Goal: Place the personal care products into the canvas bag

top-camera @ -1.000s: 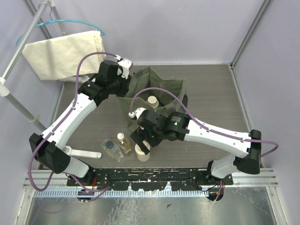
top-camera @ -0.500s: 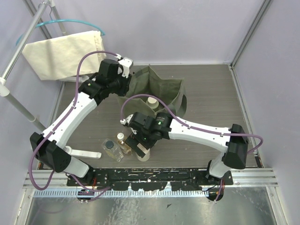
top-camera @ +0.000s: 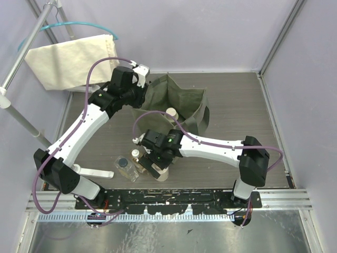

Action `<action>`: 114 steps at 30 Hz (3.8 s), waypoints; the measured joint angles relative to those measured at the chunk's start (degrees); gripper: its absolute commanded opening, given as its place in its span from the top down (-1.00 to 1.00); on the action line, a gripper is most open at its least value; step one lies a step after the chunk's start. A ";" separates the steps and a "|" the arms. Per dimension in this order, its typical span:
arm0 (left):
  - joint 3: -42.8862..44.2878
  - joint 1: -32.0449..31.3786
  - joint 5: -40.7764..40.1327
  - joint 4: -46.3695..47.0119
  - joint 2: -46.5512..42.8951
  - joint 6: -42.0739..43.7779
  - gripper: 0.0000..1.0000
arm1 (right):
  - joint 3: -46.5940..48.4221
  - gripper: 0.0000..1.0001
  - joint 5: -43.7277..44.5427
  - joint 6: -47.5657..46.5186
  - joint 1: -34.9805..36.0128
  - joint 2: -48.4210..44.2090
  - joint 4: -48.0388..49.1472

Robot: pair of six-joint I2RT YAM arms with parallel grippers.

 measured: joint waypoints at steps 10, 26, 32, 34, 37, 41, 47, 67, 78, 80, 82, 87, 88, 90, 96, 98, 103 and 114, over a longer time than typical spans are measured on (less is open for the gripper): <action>0.00 0.00 0.39 0.00 0.00 0.02 0.13 | -0.11 -0.55 -0.04 0.04 -0.02 1.46 0.59; -0.55 0.00 1.27 0.11 0.04 -1.18 0.15 | -0.07 0.63 3.85 1.90 0.00 0.81 -0.57; -0.55 0.00 1.27 0.13 0.04 -1.55 0.17 | 1.86 0.85 9.64 5.77 0.00 -3.10 -7.30; -0.57 0.00 1.29 0.15 0.04 -1.57 0.19 | 4.98 0.85 11.10 7.08 0.00 -4.35 -10.54; -0.70 0.00 1.33 0.48 0.04 -1.77 0.21 | 13.11 0.86 12.04 9.05 -0.44 -5.49 -15.93; -1.70 0.00 1.73 1.55 0.02 -2.12 0.23 | 24.70 0.89 11.26 11.91 -1.49 -5.62 -21.38; -2.45 0.00 2.62 2.73 0.02 -3.10 0.25 | 40.89 0.90 11.19 14.60 -4.98 -5.40 -30.56; -2.80 0.00 3.65 3.50 0.00 -4.46 0.25 | 64.26 0.95 -3.08 5.27 -30.14 5.01 -27.12; -4.07 0.00 3.63 4.66 -0.63 -4.35 0.25 | 59.45 0.94 -7.96 3.43 -37.20 2.69 -20.20; -4.07 0.00 3.63 4.66 -0.68 -4.28 0.25 | 56.94 0.94 -8.13 3.23 -38.03 2.27 -20.13; -4.07 0.00 3.61 4.57 -0.68 -4.07 0.25 | 54.99 0.94 -7.96 2.93 -38.56 2.73 -20.33; -4.04 0.00 3.54 4.24 -0.83 -3.89 0.24 | 54.49 0.98 -6.38 1.14 -38.38 7.10 -23.63; -4.04 0.00 3.56 4.22 -0.87 -3.89 0.24 | 53.81 0.98 -5.90 0.66 -38.14 7.93 -24.06; -3.87 0.00 3.56 3.93 -0.90 -3.89 0.25 | 51.43 0.98 -4.68 -0.15 -37.73 8.63 -24.37; -2.91 0.00 3.54 3.32 -0.90 -3.91 0.26 | 42.84 0.98 -0.94 -2.54 -36.13 8.66 -25.53; -2.69 0.00 3.54 3.26 -0.90 -3.91 0.25 | 39.74 0.98 0.28 -3.26 -35.39 8.22 -24.79; -2.40 0.00 3.52 3.15 -0.90 -3.91 0.26 | 28.98 0.98 2.82 -4.52 -34.01 5.90 -20.98; -2.10 0.00 3.61 2.99 -0.90 -3.91 0.26 | 16.39 0.98 5.42 -6.75 -33.70 3.39 -9.31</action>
